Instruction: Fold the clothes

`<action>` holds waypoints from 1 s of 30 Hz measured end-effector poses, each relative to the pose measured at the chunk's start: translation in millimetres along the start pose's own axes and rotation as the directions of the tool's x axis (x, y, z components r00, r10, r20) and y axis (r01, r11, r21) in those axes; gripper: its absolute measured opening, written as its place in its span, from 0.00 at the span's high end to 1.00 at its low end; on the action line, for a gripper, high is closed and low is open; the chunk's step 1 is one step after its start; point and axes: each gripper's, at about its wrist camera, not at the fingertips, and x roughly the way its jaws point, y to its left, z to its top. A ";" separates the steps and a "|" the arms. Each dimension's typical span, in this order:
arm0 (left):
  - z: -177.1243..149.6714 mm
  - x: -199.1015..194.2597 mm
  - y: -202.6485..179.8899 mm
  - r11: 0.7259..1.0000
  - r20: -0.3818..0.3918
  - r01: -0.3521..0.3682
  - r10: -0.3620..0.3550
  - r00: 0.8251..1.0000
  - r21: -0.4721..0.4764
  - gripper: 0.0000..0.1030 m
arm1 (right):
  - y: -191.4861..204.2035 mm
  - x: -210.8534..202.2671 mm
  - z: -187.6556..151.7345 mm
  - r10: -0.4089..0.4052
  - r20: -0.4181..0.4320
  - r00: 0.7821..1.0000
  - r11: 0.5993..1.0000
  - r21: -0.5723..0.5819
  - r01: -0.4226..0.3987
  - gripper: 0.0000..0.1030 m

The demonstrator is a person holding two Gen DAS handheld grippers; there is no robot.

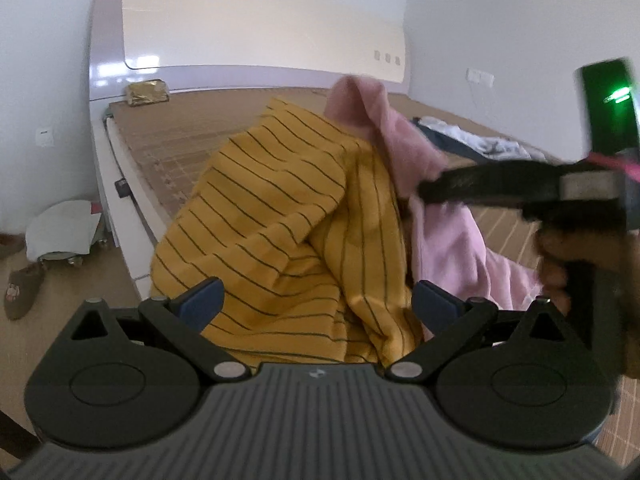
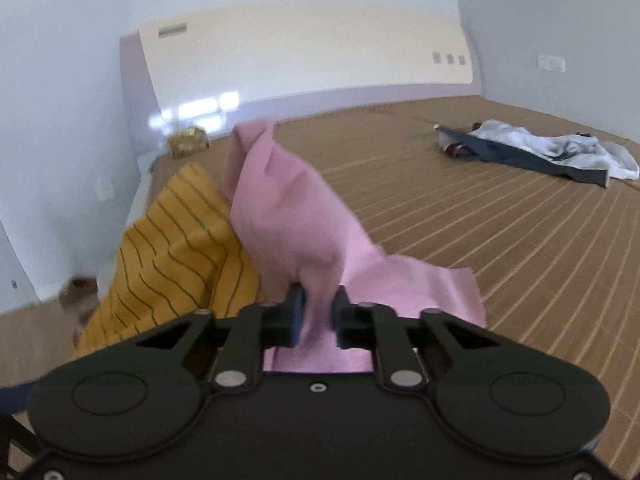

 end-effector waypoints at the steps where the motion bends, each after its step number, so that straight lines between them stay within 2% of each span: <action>1: -1.2 0.6 -3.3 1.000 0.002 0.001 -0.001 1.000 0.015 0.01 | -4.1 -11.1 0.1 0.006 0.021 1.000 1.000 0.018 -0.006 0.87; 2: -2.1 0.9 -6.8 1.000 0.006 0.001 -0.002 1.000 0.030 0.01 | -9.2 -25.1 -0.1 0.001 0.047 0.999 1.000 0.029 -0.002 0.88; 4: -3.2 0.5 -13.4 0.998 0.024 -0.009 0.007 1.000 0.058 0.01 | -21.9 -57.6 -2.0 -0.012 0.104 0.994 0.999 0.053 0.006 0.96; 8: -4.9 -3.1 -30.3 0.994 0.090 -0.025 0.015 0.996 0.108 0.01 | -51.5 -125.4 -9.4 -0.054 0.208 0.977 0.994 0.106 0.033 0.96; 12: -5.7 -8.0 -55.4 0.983 0.116 0.027 -0.049 0.992 0.180 0.01 | -79.2 -194.7 -25.4 -0.127 0.259 0.958 0.988 0.116 0.099 0.96; 14: -5.5 -13.8 -64.6 0.979 0.120 0.093 -0.116 0.986 0.183 0.01 | -91.0 -225.3 -35.6 -0.164 0.281 0.946 0.982 0.132 0.131 0.96; 18: -3.9 -31.0 -78.9 0.948 0.134 0.259 -0.286 0.949 0.187 0.01 | -114.6 -293.5 -63.5 -0.283 0.331 0.900 0.956 0.172 0.237 0.96; 21: -4.6 -45.5 -99.1 0.894 0.119 0.363 -0.403 0.908 0.263 0.01 | -131.3 -339.2 -87.5 -0.374 0.326 0.868 0.926 0.183 0.330 0.96; 24: -15.5 -61.8 -136.6 0.854 0.094 0.418 -0.465 0.880 0.310 0.01 | -141.1 -369.9 -112.1 -0.448 0.295 0.844 0.894 0.176 0.413 0.96; 26: -22.9 -72.6 -161.6 0.824 0.075 0.453 -0.504 0.860 0.340 0.01 | -150.6 -385.8 -131.0 -0.482 0.253 0.839 0.875 0.187 0.447 0.96; 30: -37.5 -94.3 -211.7 0.756 0.034 0.520 -0.578 0.815 0.397 0.01 | -160.3 -401.4 -165.2 -0.486 0.174 0.857 0.872 0.167 0.461 0.95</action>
